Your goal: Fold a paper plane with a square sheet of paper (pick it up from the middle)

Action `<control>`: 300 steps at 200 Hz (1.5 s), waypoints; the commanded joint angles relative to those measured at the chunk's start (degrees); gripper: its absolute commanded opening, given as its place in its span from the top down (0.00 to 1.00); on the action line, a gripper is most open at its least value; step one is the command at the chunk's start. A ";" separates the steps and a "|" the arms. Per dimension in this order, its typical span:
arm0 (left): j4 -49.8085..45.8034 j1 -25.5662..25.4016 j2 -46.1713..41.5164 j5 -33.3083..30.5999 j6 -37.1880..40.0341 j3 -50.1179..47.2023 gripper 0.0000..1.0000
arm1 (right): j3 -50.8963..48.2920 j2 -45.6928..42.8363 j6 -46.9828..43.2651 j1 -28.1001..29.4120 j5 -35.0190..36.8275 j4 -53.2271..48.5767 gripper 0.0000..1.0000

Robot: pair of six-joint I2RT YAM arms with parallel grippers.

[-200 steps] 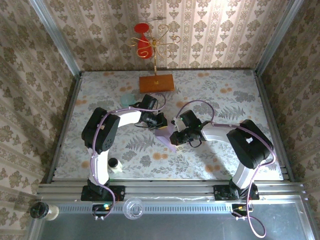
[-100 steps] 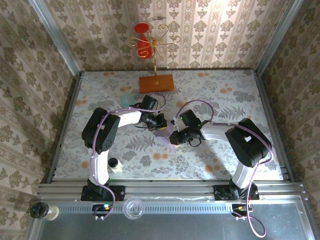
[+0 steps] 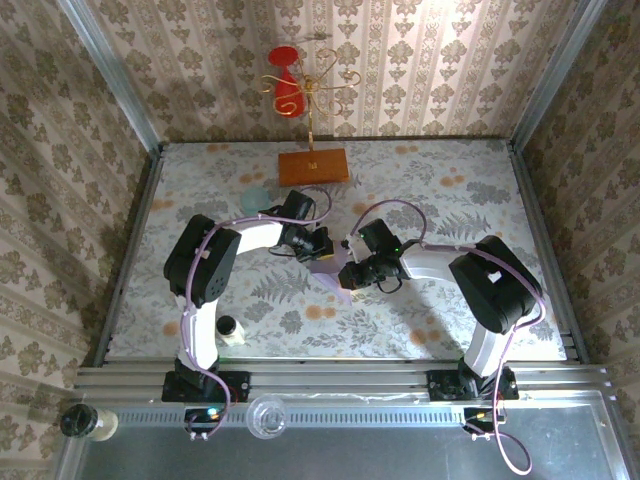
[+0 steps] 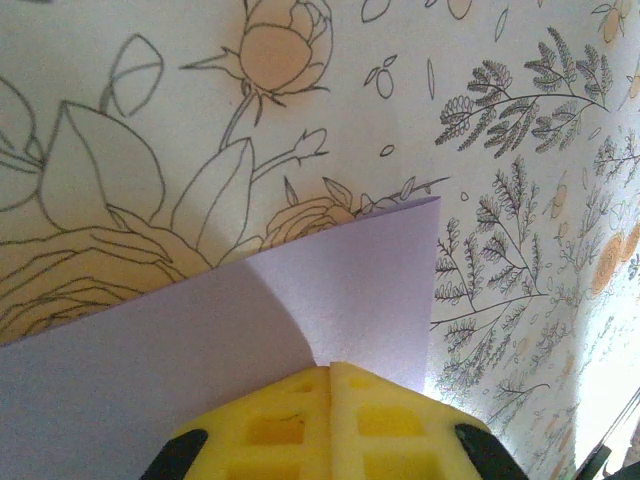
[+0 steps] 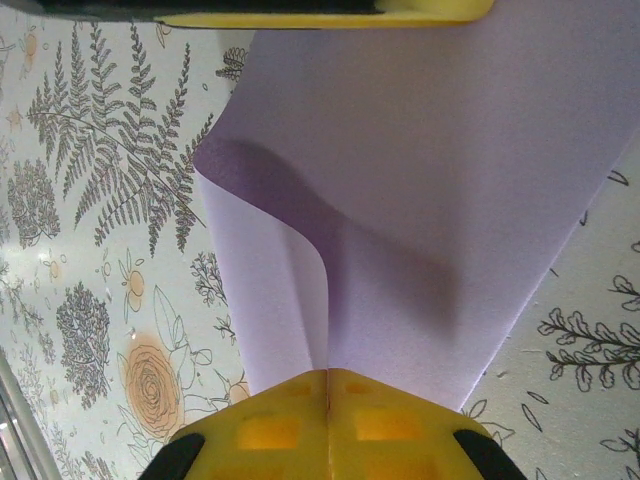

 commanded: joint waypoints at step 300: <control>-2.15 -0.28 2.31 -0.27 0.76 0.73 0.93 | 2.39 2.94 0.73 -0.83 1.24 -1.82 0.93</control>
